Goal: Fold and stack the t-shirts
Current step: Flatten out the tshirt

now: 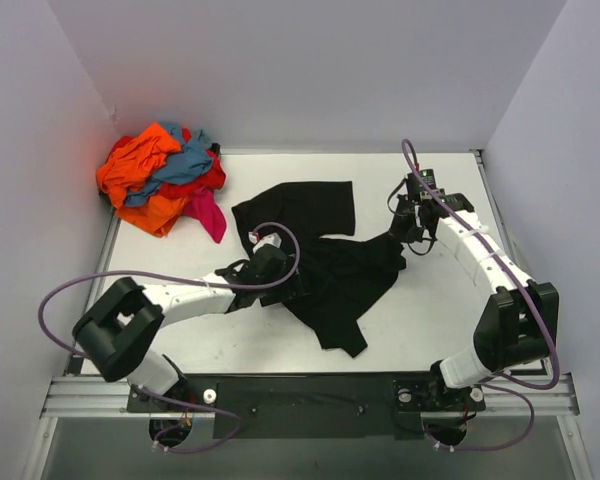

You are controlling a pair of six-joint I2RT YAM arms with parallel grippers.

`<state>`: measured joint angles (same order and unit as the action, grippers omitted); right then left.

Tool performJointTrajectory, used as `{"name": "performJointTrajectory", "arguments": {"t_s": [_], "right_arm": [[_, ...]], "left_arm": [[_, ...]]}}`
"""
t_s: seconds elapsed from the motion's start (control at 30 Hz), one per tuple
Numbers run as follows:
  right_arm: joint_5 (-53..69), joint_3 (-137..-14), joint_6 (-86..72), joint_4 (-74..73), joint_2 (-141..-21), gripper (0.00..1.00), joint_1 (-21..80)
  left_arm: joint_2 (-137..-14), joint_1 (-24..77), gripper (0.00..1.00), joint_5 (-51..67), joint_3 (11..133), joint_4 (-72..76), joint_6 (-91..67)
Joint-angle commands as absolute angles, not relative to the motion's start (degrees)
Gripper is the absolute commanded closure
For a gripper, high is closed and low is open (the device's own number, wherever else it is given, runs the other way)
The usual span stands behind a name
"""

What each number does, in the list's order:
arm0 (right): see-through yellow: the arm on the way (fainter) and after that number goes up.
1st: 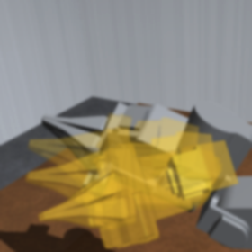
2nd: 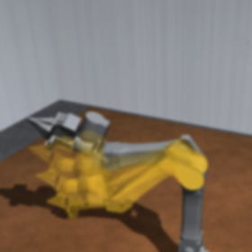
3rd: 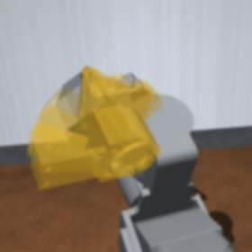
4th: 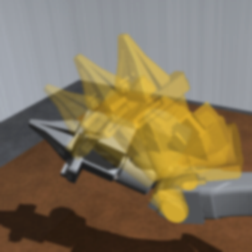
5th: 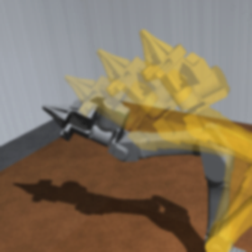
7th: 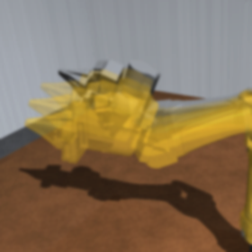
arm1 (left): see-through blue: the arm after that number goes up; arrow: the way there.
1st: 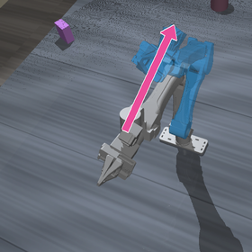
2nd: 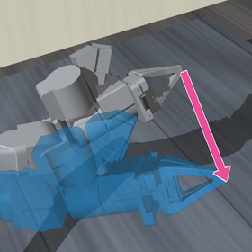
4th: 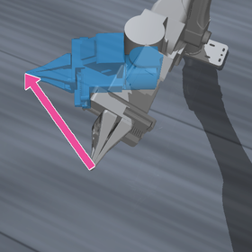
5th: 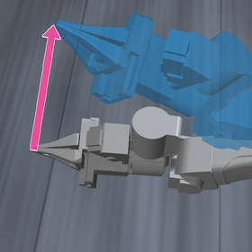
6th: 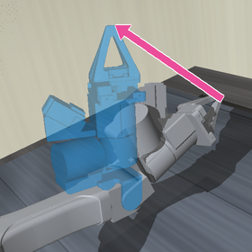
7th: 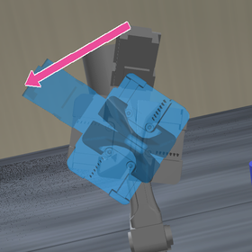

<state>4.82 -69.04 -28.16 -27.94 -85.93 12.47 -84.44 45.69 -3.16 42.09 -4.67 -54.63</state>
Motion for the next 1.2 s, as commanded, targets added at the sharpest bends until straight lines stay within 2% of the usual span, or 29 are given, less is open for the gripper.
{"name": "performJointTrajectory", "arguments": {"t_s": [0.0,0.07,0.13,0.17,0.2,0.27,0.37,0.47,0.7,0.73,0.77,0.8,0.83,0.87,0.9,1.07,1.17], "right_arm": [[5.01,-68.47,-27.51,-27.69,-84.55,1.00,12.57],[5.10,-68.64,-27.60,-27.69,-84.46,1.00,12.31],[5.27,-68.99,-27.77,-27.60,-84.55,1.00,11.78],[5.27,-69.34,-27.86,-27.60,-84.64,1.00,11.08],[5.36,-69.61,-28.30,-27.60,-85.07,1.00,10.73],[5.10,-70.83,-29.00,-27.60,-86.74,1.00,8.88],[6.85,-75.13,-30.14,-27.69,-90.60,1.00,3.89],[10.27,-80.76,-30.50,-28.03,-93.69,1.00,0.18],[12.66,-105.79,-29.27,-33.39,-105.97,1.00,-1.23],[12.40,-110.17,-28.66,-34.36,-107.13,0.98,-1.14],[11.70,-112.65,-28.30,-36.54,-109.23,0.68,-1.06],[11.43,-115.63,-27.34,-37.69,-110.12,0.47,-0.53],[10.29,-116.19,-26.72,-39.53,-110.39,0.28,-0.35],[9.67,-114.45,-25.94,-39.72,-109.87,0.27,1.65],[8.10,-112.69,-25.84,-39.81,-107.86,0.27,2.28],[1.59,-87.87,-28.99,-33.50,-95.05,0.39,10.09],[2.80,-75.79,-31.64,-26.73,-90.01,0.43,12.48]], "left_arm": [[-91.13,46.05,0.16,-5.62,45.95,-0.97,-59.33],[-94.03,45.97,0.21,-6.85,48.41,-1.49,-59.50],[-95.01,45.62,0.55,-8.60,49.91,-2.98,-58.45],[-94.49,45.09,0.95,-9.22,50.27,-3.86,-57.84],[-93.96,44.74,1.00,-10.19,50.71,-5.52,-57.66],[-91.68,42.46,1.00,-10.37,50.10,-7.81,-56.78],[-85.81,34.40,1.00,-2.32,46.07,-6.86,-53.46],[-79.73,27.97,1.00,-0.26,44.21,-9.48,-48.80],[-70.93,13.55,1.00,7.11,43.95,-14.76,-44.91],[-70.49,10.49,1.00,7.55,44.21,-15.03,-44.74],[-70.40,9.07,0.99,8.17,44.21,-14.86,-44.56],[-70.05,7.83,0.86,8.26,44.38,-14.77,-43.78],[-70.05,7.65,0.49,8.00,44.82,-14.85,-43.25],[-70.22,7.73,0.33,7.04,45.52,-15.46,-42.72],[-70.31,7.91,0.25,7.12,45.70,-16.25,-42.54],[-67.25,8.44,0.21,4.66,44.92,-20.20,-40.79],[-63.90,11.67,0.27,4.31,42.63,-22.14,-40.25]]}}
